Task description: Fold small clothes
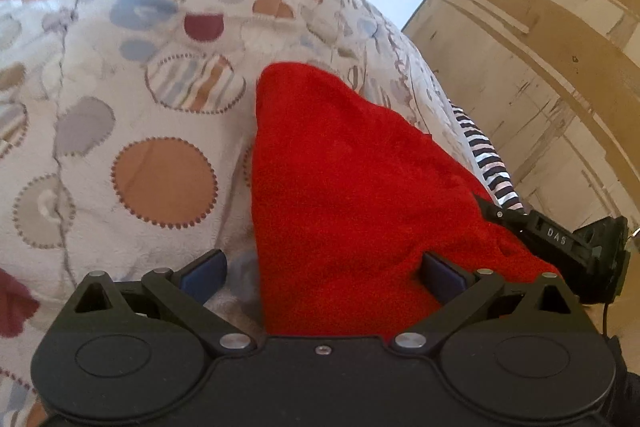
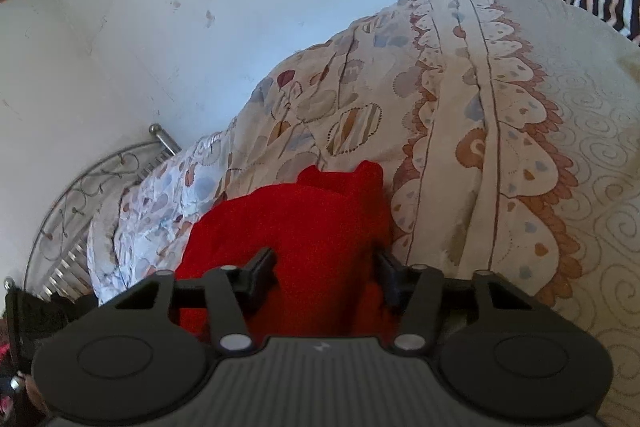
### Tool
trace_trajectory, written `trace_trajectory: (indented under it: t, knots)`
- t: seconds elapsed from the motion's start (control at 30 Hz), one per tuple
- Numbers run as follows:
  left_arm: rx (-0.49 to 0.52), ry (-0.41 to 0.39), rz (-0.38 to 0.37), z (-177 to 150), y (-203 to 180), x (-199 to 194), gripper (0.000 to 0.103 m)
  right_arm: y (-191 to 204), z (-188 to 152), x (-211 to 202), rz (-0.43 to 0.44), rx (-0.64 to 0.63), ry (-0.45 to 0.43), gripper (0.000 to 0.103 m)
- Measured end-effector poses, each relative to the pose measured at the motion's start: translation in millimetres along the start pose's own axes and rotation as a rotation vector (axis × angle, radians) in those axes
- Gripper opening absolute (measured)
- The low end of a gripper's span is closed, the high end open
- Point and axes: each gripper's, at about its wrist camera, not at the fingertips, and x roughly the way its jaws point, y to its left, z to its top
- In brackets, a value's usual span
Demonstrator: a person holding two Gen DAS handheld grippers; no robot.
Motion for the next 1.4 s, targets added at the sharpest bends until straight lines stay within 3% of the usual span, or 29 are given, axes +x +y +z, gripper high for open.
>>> trace_trajectory:
  t: [0.2,0.43,0.6,0.83,0.93,1.13,1.27,1.4]
  knots:
    - [0.013,0.051,0.000,9,2,12,0.103,27,-4,-5,-0.079,-0.102,-0.030,0.035]
    - [-0.036,0.026,-0.064,9,18,10,0.103,34,-9,-9,-0.122,-0.118,-0.034,0.035]
    - [0.027,0.030,-0.059,9,12,15,0.100,29,-10,-9,-0.115,-0.086,-0.035,0.038]
    - [0.071,0.020,-0.109,12,0,6,0.051,39,-12,-13,-0.128,-0.104,-0.063,0.031]
    - [0.079,-0.019,-0.106,11,-6,-7,0.038,51,-13,-23,-0.123,-0.114,-0.112,0.028]
    - [0.015,-0.101,-0.111,10,-17,-55,0.031,101,-5,-49,-0.068,-0.171,-0.181,0.026]
    - [0.023,-0.168,-0.055,9,-28,-100,0.030,141,4,-54,-0.009,-0.203,-0.203,0.025]
    - [0.007,-0.235,0.011,21,-20,-147,0.029,175,13,-31,0.044,-0.221,-0.193,0.024]
